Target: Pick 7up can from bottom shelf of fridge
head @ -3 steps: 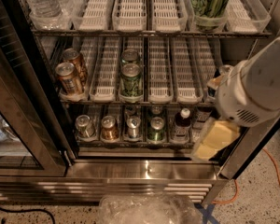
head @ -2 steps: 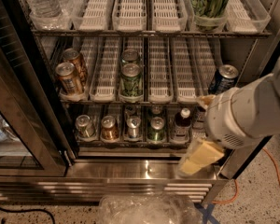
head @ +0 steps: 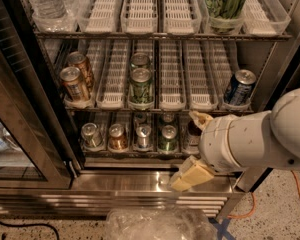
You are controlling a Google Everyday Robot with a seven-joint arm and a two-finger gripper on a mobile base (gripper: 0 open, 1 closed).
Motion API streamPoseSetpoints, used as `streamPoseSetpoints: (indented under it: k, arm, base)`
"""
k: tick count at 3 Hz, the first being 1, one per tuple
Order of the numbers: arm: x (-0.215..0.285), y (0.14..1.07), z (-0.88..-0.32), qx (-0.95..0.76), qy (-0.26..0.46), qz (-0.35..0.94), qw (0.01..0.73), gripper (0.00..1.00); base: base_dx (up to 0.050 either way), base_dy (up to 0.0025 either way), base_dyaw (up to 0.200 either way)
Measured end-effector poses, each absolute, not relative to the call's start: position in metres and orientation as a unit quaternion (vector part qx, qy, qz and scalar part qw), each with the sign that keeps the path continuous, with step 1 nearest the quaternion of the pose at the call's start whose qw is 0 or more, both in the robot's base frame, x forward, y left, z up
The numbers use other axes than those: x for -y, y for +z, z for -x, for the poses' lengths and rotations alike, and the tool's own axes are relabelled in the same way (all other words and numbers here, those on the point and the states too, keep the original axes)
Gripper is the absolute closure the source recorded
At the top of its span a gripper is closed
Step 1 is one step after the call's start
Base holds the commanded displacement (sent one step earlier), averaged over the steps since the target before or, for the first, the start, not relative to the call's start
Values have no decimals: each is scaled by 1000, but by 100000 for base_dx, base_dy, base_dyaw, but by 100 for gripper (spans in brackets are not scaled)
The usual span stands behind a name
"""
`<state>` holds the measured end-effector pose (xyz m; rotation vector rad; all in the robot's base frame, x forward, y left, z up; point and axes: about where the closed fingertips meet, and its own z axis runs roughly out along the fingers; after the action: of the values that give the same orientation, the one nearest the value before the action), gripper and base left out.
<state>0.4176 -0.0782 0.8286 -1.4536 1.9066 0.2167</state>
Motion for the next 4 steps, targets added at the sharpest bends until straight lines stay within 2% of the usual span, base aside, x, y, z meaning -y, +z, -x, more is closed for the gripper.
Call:
streamPoseSetpoints:
  k: [2, 4]
  arm:
    - [72, 826, -419, -731, 90, 570, 365, 0]
    - [24, 784, -435, -711, 120, 532, 444, 0]
  base:
    - [0, 0, 0]
    - [0, 0, 0]
